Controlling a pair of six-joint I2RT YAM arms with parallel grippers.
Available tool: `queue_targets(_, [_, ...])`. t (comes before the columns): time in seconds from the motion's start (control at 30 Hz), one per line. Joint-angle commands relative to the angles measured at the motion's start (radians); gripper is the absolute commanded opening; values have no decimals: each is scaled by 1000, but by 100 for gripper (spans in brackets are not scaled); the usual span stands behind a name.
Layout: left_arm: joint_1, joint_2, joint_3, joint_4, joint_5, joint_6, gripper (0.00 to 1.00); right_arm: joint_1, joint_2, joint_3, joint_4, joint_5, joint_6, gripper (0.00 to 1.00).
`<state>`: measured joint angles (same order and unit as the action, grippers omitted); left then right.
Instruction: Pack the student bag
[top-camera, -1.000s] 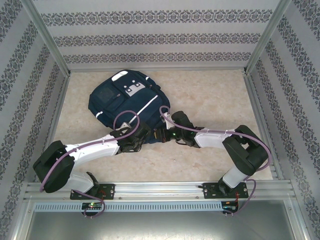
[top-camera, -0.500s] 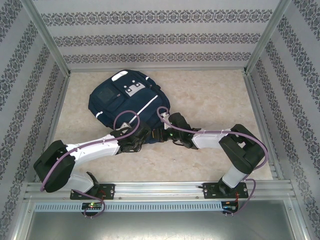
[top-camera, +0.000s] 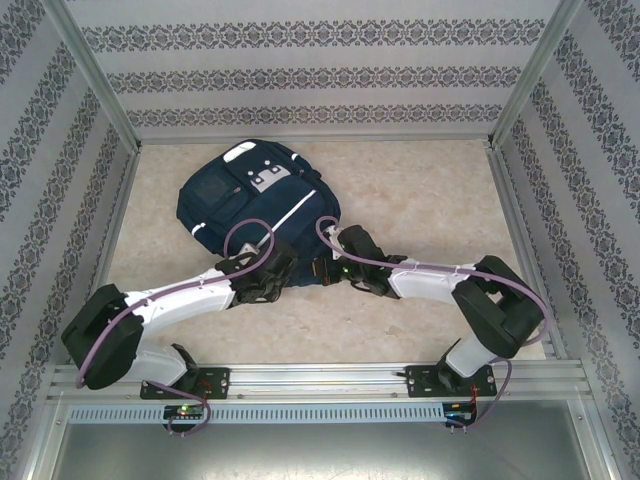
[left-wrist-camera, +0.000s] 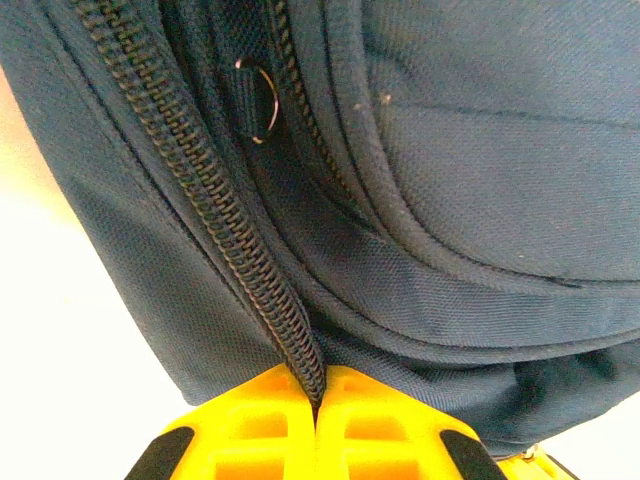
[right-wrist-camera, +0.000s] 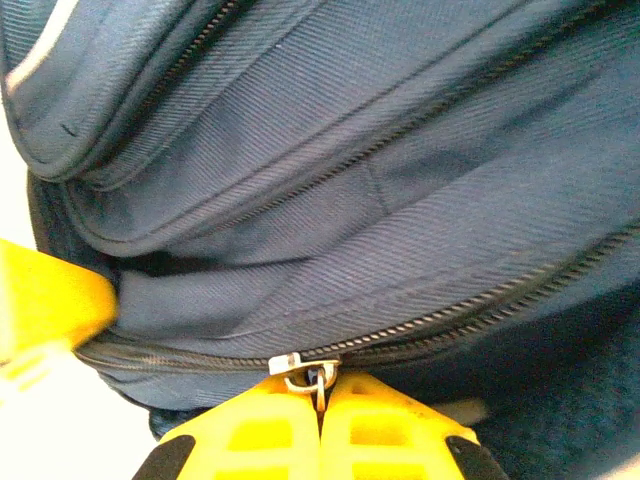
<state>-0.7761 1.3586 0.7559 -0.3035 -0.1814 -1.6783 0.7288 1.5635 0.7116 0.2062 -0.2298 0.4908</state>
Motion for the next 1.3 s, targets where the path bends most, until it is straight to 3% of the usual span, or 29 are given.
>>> queue_targets(0.0, [44, -64, -24, -86, -61, 43, 0, -20, -30, 39, -194, 122, -87, 0])
queue_targets(0.17, [105, -158, -76, -173, -67, 58, 0, -84, -42, 52, -282, 161, -126, 0])
queue_targets(0.33, [234, -308, -147, -258, -53, 127, 0, -126, -43, 95, -340, 147, -171, 0])
queue_targets(0.53, [542, -406, -139, -321, 8, 395, 0, -82, 11, 196, -384, 78, -202, 0])
queue_targets(0.6, [658, -374, -106, -313, 58, 516, 0, -43, 33, 230, -389, 62, -199, 0])
queue_targets(0.7, [757, -296, -40, -307, 161, 623, 0, 18, 63, 275, -387, 48, -183, 0])
queue_targets(0.77, [761, -258, 6, -329, 197, 644, 4, 52, 82, 295, -381, 44, -167, 0])
queue_targets(0.83, [759, -254, 22, -346, 234, 635, 34, 71, 96, 309, -376, 47, -153, 0])
queue_targets(0.87, [758, -266, 20, -352, 247, 626, 57, 79, 100, 311, -371, 51, -148, 0])
queue_targets(0.9, [755, -283, 17, -363, 257, 613, 67, 82, 105, 310, -365, 52, -145, 0])
queue_targets(1.1, [675, -418, -18, -407, 306, 500, 68, 83, 109, 291, -337, 36, -153, 0])
queue_targets(1.17, [608, -449, -45, -403, 321, 408, 68, 83, 109, 278, -317, 28, -153, 1])
queue_targets(1.27, [446, -458, -101, -317, 308, 244, 66, 83, 100, 249, -264, 16, -146, 11])
